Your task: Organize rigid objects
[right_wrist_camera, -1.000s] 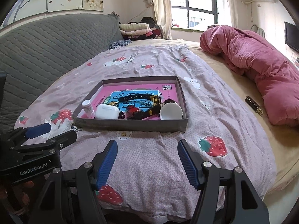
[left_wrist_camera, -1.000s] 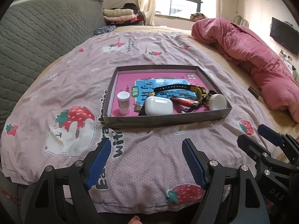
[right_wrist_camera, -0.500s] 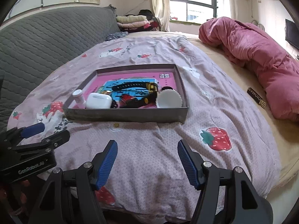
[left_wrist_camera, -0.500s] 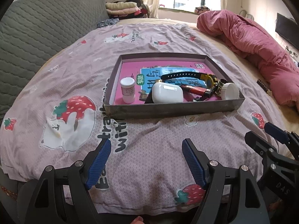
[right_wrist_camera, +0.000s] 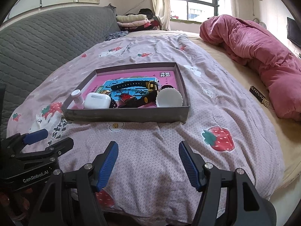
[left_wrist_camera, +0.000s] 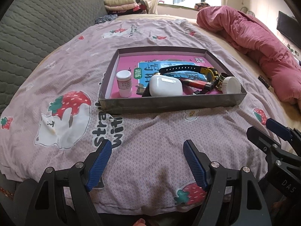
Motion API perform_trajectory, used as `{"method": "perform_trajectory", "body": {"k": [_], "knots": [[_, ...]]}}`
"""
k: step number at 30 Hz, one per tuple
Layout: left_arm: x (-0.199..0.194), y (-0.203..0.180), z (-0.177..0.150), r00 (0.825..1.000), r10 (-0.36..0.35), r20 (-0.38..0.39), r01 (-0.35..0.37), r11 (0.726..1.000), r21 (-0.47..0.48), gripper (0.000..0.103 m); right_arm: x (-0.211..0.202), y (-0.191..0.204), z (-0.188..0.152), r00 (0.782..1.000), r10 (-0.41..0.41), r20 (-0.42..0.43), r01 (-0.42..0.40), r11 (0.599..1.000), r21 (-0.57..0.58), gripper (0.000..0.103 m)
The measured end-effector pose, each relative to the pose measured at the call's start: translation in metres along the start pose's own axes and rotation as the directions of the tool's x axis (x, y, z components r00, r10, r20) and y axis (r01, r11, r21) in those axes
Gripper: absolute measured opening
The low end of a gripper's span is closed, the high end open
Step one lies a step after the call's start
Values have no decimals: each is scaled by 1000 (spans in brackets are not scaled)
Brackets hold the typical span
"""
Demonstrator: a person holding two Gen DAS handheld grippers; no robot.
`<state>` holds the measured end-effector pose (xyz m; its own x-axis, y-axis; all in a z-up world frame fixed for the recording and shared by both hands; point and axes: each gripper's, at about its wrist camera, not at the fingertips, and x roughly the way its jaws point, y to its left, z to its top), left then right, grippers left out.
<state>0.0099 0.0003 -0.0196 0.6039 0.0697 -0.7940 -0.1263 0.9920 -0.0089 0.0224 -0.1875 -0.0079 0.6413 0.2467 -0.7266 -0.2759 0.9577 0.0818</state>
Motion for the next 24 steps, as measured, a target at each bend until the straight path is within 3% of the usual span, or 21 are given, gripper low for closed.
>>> {"method": "perform_trajectory", "body": {"k": [24], "knots": [[1,5,1,1000,1,-3,-1,1000,-24,79,-2,-1,-1,1000,3,6,-3,1000,1,66]]}}
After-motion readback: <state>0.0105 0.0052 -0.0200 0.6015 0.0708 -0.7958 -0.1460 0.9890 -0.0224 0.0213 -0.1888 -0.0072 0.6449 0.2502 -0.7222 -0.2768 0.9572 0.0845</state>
